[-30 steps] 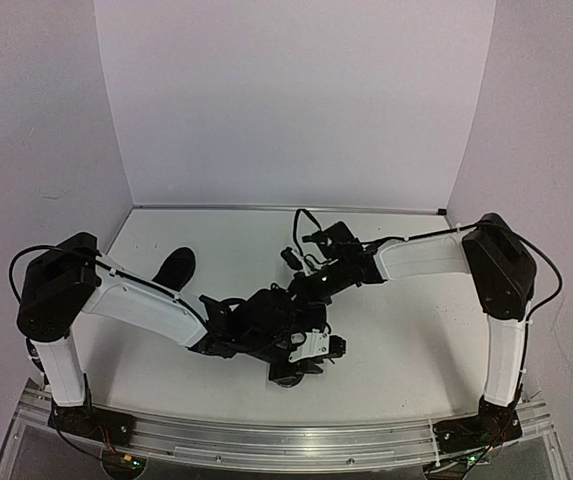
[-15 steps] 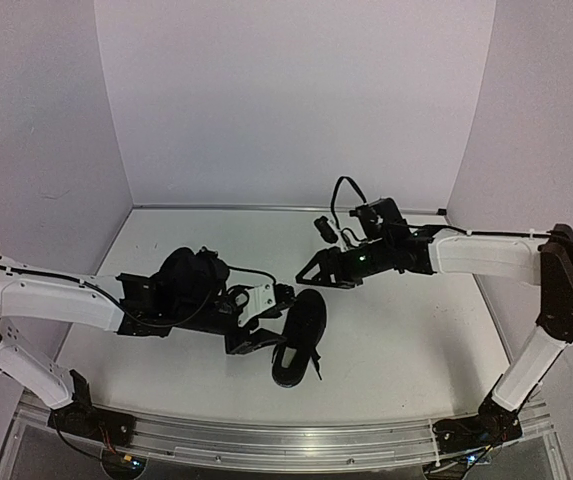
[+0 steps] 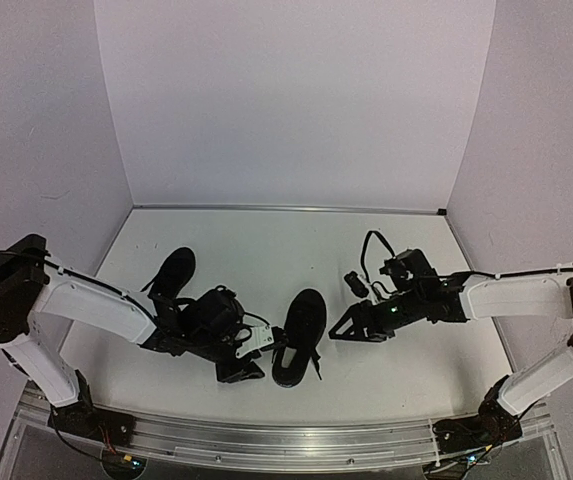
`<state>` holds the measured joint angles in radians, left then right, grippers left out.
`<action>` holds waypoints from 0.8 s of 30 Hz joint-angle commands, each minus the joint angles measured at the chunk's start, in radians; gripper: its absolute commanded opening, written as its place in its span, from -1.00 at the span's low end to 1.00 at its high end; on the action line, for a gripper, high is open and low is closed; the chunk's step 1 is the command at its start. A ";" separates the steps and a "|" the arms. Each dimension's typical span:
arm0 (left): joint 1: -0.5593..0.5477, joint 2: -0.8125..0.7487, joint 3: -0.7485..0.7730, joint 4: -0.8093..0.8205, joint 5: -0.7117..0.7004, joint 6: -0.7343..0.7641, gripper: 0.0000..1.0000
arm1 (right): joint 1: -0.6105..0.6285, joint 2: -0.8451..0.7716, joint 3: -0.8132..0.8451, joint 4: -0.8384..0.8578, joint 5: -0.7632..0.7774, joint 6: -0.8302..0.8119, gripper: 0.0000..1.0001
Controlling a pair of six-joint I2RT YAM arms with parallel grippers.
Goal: Tie the shoes
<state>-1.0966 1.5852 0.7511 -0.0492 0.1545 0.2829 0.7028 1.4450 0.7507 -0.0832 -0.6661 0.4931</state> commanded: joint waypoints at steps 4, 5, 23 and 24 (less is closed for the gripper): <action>-0.010 0.137 0.118 0.106 0.064 0.020 -0.08 | 0.011 -0.020 -0.106 0.158 -0.030 0.057 0.06; -0.017 0.149 0.131 0.122 0.075 0.026 -0.09 | 0.012 -0.017 -0.111 0.164 -0.030 0.056 0.04; 0.041 0.007 0.051 0.218 0.131 -0.003 -0.17 | 0.010 0.100 -0.054 0.121 0.024 -0.064 0.03; 0.053 -0.016 0.041 0.224 0.119 -0.004 -0.15 | 0.011 0.111 -0.050 0.121 0.021 -0.071 0.03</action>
<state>-1.0983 1.7003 0.8439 0.1068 0.2853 0.3070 0.7086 1.5127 0.6520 0.0474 -0.6691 0.4872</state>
